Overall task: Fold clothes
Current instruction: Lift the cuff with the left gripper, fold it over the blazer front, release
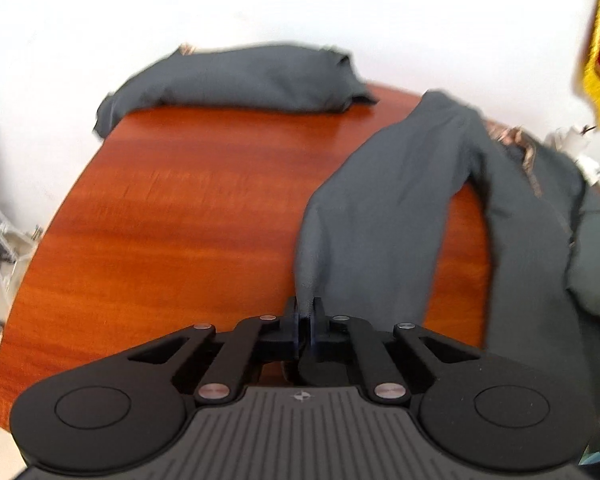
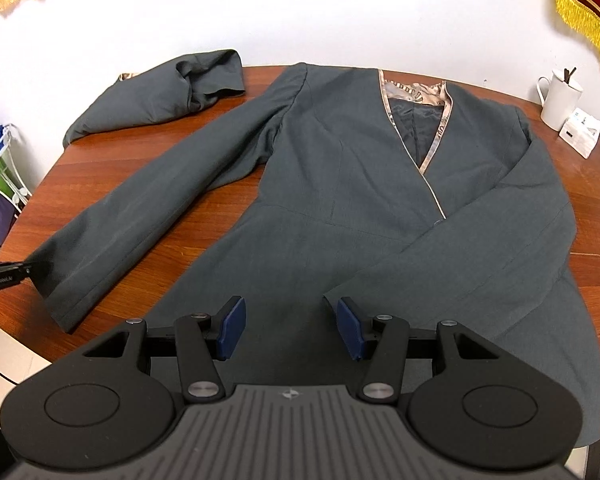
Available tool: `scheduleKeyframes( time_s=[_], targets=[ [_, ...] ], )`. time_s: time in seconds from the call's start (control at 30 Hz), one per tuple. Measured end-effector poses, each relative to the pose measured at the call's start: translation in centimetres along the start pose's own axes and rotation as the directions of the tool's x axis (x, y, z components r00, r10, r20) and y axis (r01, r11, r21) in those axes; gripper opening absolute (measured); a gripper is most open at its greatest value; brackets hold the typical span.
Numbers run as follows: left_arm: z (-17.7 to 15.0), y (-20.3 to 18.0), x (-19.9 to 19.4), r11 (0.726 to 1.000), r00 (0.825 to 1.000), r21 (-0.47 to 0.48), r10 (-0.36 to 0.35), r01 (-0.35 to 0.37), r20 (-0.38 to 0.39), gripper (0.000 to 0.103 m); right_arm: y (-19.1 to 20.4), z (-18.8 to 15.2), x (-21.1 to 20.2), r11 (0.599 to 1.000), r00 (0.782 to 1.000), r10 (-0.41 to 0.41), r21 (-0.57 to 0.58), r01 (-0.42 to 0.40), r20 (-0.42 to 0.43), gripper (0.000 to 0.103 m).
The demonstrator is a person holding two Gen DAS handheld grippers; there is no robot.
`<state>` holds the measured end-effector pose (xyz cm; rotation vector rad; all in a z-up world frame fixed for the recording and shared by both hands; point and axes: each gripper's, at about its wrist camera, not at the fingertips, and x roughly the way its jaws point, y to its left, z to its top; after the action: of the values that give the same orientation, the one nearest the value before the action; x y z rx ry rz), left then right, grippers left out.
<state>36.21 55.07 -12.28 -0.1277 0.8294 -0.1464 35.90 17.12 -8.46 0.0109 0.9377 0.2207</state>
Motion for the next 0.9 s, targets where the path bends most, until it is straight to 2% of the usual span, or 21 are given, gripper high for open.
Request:
scheduleKeyframes(
  time_s=[0.13, 0.33, 0.57, 0.73, 0.9],
  targets=[
    [1.3, -2.3, -1.7, 0.998, 0.998, 0.024, -0.055, 0.055, 0.043, 0.004, 0.1, 0.3, -0.4, 1.000, 1.000, 0.022, -0.004, -0.022, 0.012, 0.057],
    [2.9, -5.5, -3.0, 0.989, 0.987, 0.052, -0.143, 0.139, 0.068, 0.004, 1.8, 1.1, -1.5, 0.988, 0.990, 0.142, -0.072, -0.140, 0.021, 0.057],
    [4.7, -9.0, -2.7, 0.974, 0.977, 0.089, -0.213, 0.209, 0.031, 0.004, 5.4, 1.2, -2.0, 0.954, 0.967, 0.253, -0.171, -0.245, 0.021, 0.061],
    [5.4, -11.0, -2.6, 0.962, 0.968, 0.112, -0.252, 0.248, 0.022, 0.004, 7.8, 1.2, -2.5, 0.930, 0.955, 0.296, -0.235, -0.281, 0.030, 0.061],
    [6.1, -13.1, -2.7, 0.943, 0.953, 0.148, -0.303, 0.297, 0.019, 0.004, 9.0, 1.4, -2.7, 0.921, 0.949, 0.310, -0.263, -0.287, 0.051, 0.068]
  ],
)
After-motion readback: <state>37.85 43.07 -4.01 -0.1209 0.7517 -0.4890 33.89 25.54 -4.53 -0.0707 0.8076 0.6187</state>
